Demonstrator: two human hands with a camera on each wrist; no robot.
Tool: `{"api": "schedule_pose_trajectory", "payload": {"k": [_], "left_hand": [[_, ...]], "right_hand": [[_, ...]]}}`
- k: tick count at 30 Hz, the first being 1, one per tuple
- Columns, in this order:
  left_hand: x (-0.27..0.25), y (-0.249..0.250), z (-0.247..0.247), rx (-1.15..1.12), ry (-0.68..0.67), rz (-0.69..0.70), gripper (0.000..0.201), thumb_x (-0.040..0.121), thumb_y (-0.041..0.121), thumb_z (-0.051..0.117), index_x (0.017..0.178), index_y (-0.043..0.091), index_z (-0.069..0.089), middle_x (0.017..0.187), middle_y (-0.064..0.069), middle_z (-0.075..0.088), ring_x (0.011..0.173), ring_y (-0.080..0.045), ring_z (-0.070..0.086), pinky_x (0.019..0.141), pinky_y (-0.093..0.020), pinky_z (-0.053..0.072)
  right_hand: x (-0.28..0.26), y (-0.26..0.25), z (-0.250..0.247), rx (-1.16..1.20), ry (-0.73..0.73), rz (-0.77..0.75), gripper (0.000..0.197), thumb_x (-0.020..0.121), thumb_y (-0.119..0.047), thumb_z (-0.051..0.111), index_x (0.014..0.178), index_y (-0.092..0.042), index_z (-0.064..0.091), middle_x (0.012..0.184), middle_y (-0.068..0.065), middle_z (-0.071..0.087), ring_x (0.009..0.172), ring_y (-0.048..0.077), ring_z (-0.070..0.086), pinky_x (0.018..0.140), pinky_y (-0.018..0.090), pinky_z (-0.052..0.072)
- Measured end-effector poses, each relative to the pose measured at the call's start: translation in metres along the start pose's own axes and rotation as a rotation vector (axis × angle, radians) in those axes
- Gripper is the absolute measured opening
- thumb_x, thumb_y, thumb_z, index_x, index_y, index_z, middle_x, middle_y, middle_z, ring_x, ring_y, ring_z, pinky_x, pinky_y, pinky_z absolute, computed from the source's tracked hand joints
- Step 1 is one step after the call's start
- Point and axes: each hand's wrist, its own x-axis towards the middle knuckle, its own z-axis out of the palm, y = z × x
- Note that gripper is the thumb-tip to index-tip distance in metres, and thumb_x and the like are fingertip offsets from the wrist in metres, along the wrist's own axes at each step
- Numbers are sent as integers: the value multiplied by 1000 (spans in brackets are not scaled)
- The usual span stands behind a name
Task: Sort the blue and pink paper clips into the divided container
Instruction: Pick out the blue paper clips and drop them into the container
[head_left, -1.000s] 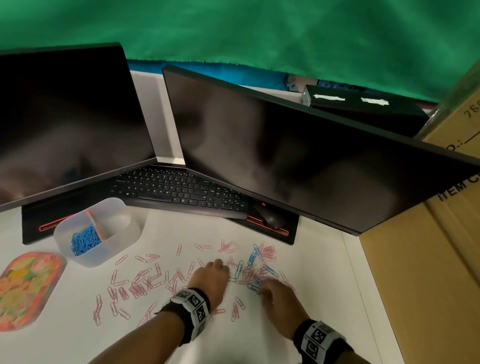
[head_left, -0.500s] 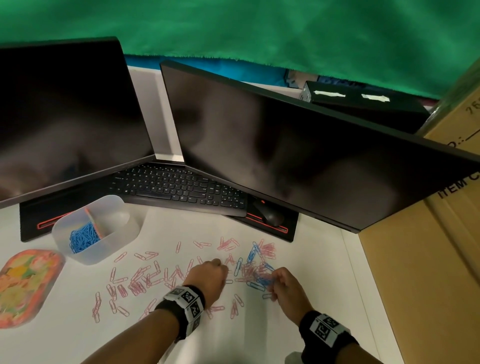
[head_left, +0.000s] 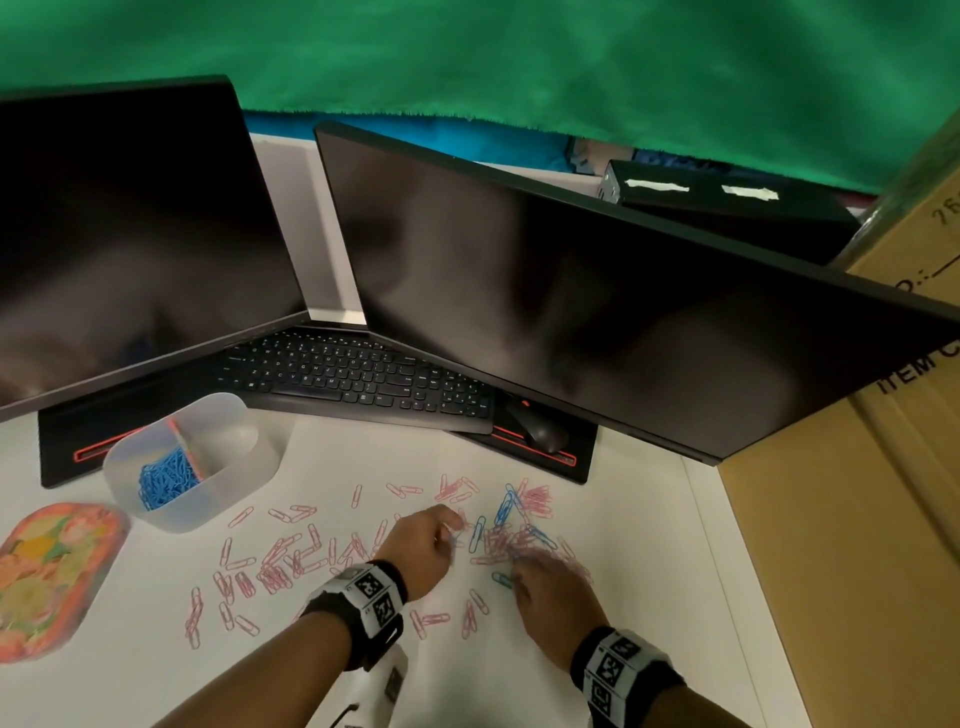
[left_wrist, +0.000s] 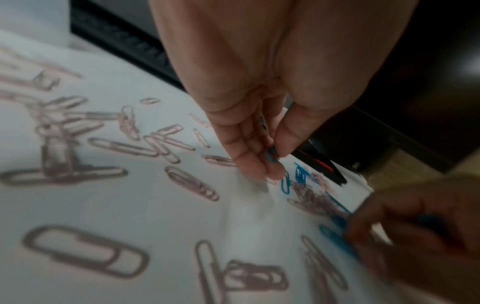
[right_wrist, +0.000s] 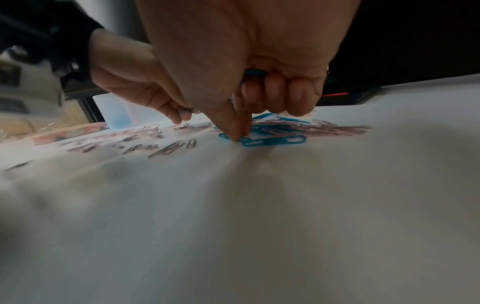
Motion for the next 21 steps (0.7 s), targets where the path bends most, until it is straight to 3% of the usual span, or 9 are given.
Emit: {"api": "schedule_pose_trajectory", "payload": {"k": [3, 7, 10, 12, 14, 17, 21], "left_hand": [[7, 2, 0, -167, 3, -81, 29, 80, -7, 50, 78, 21, 58, 96, -4, 67, 72, -13, 64, 62, -17, 50], [19, 12, 6, -227, 15, -152, 15, 85, 4, 45, 80, 16, 54, 84, -6, 65, 69, -20, 61, 63, -31, 51], [27, 22, 13, -106, 63, -163, 6, 87, 14, 46, 85, 16, 51, 82, -2, 61, 73, -18, 56, 60, -25, 43], [28, 28, 16, 8, 61, -151, 4, 84, 17, 53, 87, 17, 50, 84, -2, 62, 73, -17, 58, 59, -23, 45], [30, 29, 20, 256, 16, -112, 12, 86, 21, 57, 95, 16, 52, 94, -2, 62, 83, -18, 60, 66, -24, 48], [32, 26, 25, 560, -39, -56, 22, 91, 21, 53, 111, 12, 54, 112, -7, 60, 100, -24, 61, 85, -31, 52], [35, 23, 25, 671, -85, -47, 23, 91, 16, 50, 112, 12, 57, 113, -9, 60, 100, -26, 62, 86, -33, 53]], "right_hand": [[-2, 3, 3, -14, -23, -33, 20, 93, -25, 44, 98, -16, 61, 115, 0, 59, 101, 20, 58, 88, 29, 49], [-2, 0, 1, -23, -62, -44, 19, 93, -22, 46, 107, -13, 56, 120, 2, 48, 97, 21, 57, 83, 26, 46], [0, -3, 1, -40, -85, -68, 19, 96, -21, 44, 107, -11, 55, 119, 5, 48, 100, 23, 55, 84, 24, 44], [0, -5, 2, -24, -94, -69, 17, 96, -18, 44, 108, -10, 54, 118, 6, 51, 99, 22, 55, 80, 20, 38], [0, -8, 2, 5, -99, -63, 13, 94, -13, 46, 105, -11, 53, 113, 6, 54, 95, 20, 54, 77, 18, 32], [1, -9, 3, 46, -101, -13, 13, 90, -6, 46, 93, -19, 48, 100, 1, 51, 82, 14, 45, 72, 20, 33], [2, -5, 9, 89, -119, 7, 17, 89, -5, 47, 102, -14, 51, 108, 3, 53, 85, 15, 48, 75, 20, 36]]}}
